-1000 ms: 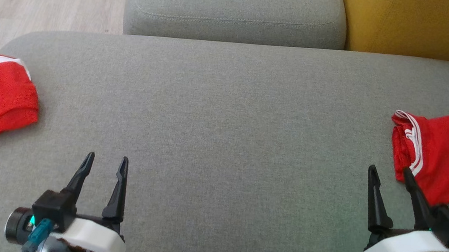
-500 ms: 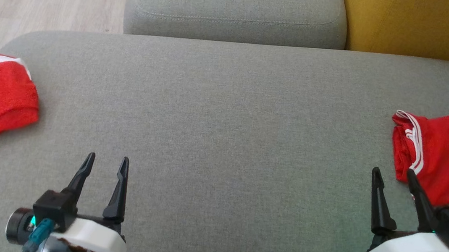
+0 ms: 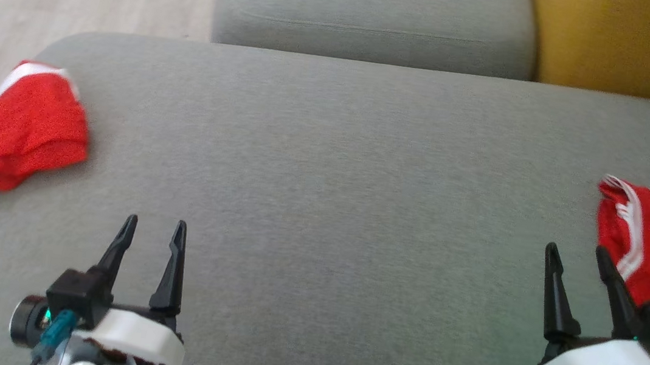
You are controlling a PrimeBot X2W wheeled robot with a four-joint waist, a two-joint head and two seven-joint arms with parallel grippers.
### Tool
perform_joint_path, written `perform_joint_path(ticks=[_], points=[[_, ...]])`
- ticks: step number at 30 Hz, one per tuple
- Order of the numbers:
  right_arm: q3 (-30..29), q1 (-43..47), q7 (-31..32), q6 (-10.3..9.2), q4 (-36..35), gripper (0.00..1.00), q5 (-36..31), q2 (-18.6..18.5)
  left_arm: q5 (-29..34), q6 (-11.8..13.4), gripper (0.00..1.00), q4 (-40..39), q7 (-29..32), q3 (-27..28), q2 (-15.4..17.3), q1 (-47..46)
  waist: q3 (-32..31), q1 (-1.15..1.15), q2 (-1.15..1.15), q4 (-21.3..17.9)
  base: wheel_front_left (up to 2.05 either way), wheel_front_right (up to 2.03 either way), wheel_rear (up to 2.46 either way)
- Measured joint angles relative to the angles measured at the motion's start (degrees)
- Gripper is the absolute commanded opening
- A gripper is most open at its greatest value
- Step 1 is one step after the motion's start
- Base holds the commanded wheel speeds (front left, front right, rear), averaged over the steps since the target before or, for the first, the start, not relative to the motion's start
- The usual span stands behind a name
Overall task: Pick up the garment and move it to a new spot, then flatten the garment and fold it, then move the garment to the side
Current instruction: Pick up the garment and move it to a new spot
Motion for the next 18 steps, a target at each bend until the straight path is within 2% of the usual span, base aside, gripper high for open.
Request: perform_joint_path(ticks=[18], points=[[3.28, 1.71, 0.7, 0.0, -2.59, 1.0, 0.0, 0.07, -0.37, 0.74, 1.0, 0.45, -0.55, 1.2, 0.46, -1.76, -1.38, 0.0, 0.0, 15.31, 0.0, 0.0, 0.0]])
